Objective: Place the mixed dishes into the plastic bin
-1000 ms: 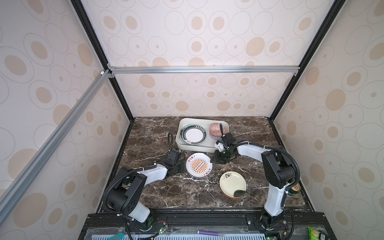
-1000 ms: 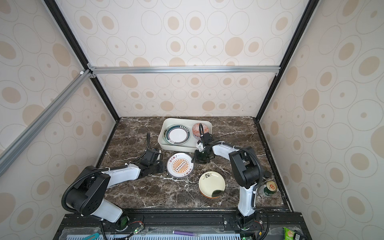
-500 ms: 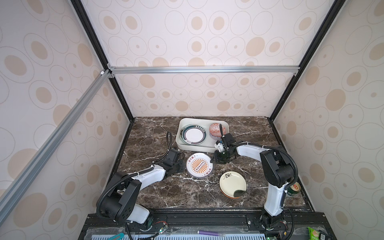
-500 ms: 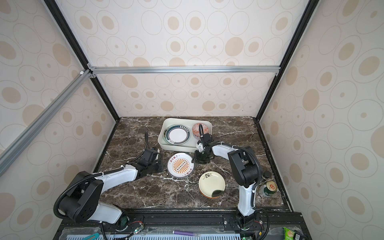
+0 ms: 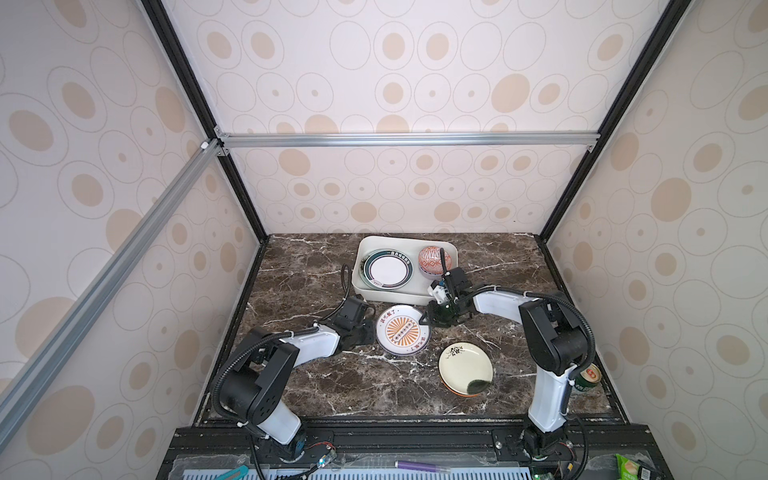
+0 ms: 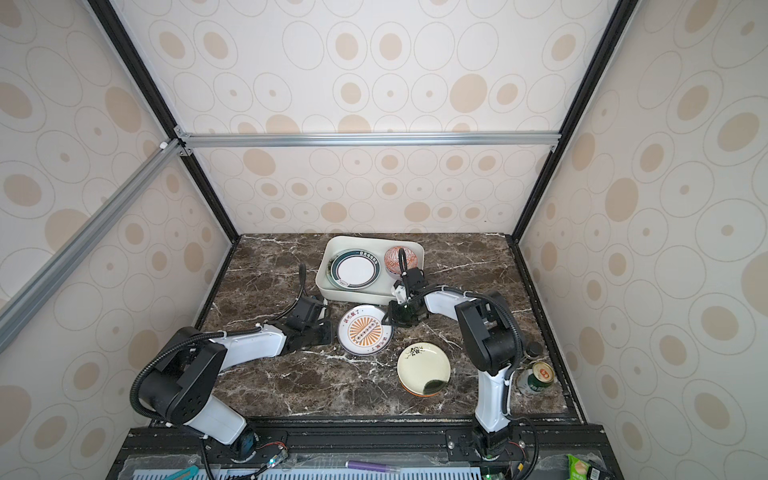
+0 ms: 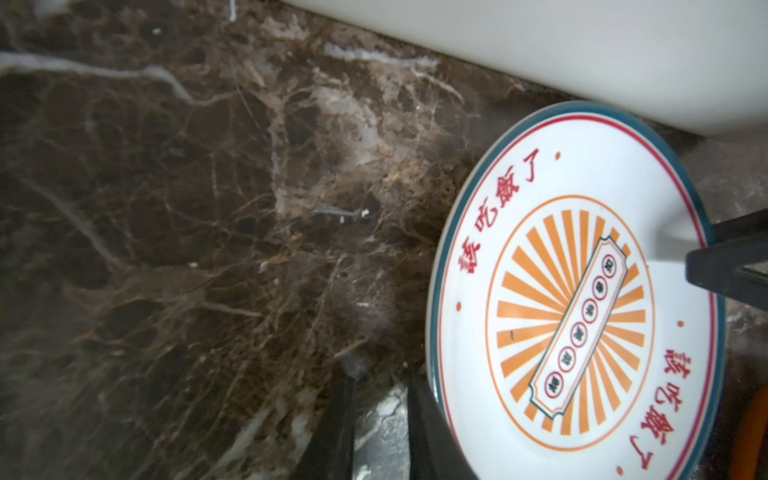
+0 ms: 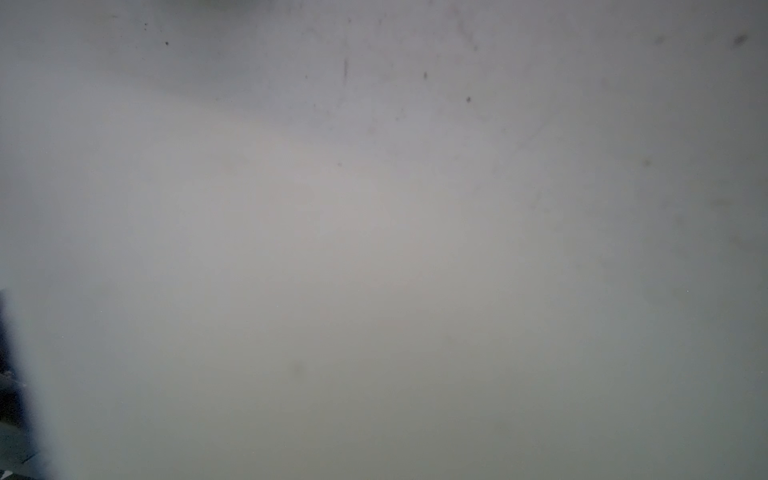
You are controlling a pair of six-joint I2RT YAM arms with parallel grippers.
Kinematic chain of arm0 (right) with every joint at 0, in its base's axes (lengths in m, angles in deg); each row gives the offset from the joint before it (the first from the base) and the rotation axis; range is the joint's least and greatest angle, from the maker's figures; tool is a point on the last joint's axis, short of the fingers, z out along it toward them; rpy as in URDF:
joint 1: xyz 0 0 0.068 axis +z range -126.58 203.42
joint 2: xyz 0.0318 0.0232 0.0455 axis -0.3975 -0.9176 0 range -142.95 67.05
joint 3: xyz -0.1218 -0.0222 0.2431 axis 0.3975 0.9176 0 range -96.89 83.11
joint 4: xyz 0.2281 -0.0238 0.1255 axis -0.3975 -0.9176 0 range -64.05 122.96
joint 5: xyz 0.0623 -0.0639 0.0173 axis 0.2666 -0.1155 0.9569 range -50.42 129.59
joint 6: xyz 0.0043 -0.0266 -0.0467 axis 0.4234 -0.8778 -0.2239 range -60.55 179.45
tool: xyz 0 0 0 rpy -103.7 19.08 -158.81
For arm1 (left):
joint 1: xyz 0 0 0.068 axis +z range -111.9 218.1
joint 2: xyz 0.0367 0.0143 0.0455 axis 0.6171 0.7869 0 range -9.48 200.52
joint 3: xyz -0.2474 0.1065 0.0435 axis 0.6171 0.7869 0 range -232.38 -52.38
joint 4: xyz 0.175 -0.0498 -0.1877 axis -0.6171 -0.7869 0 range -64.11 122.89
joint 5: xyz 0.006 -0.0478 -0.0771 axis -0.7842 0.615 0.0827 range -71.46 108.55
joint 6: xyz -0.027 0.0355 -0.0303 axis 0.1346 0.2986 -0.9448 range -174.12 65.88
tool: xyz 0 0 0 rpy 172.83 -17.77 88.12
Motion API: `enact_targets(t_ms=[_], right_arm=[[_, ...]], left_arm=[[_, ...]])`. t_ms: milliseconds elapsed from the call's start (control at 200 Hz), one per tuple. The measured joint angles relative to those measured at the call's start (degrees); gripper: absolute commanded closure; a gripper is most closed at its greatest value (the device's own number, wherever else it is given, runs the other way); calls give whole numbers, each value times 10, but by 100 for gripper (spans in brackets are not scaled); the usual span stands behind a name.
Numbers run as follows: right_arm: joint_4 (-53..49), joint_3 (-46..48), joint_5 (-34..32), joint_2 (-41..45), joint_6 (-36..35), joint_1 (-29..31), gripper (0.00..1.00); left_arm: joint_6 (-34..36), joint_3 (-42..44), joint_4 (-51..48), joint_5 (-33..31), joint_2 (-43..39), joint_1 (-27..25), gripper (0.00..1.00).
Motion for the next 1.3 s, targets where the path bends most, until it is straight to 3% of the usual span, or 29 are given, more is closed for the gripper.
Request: enact_targets(t_ms=[330, 720, 845, 950, 1040, 1115, 1300], right_arm=[[5, 0, 17, -4, -8, -9, 89], [5, 17, 85, 14, 11, -22, 98], [-5, 21, 94, 31, 14, -21, 100], [-23, 21, 100, 44, 14, -8, 100], [-44, 21, 107, 54, 14, -1, 100], [-59, 19, 113, 60, 16, 2, 100], [-97, -23, 116, 61, 19, 1, 100]], left_arm=[[-6, -14, 6, -22, 17, -7, 79], [-9, -13, 10, -38, 18, -10, 78], [-8, -12, 5, -42, 10, -12, 60], [-2, -10, -19, -44, -10, -26, 50], [3, -7, -44, -50, -47, -28, 34], [11, -6, -58, -58, -82, -24, 2], [27, -6, -98, -74, -145, -15, 1]])
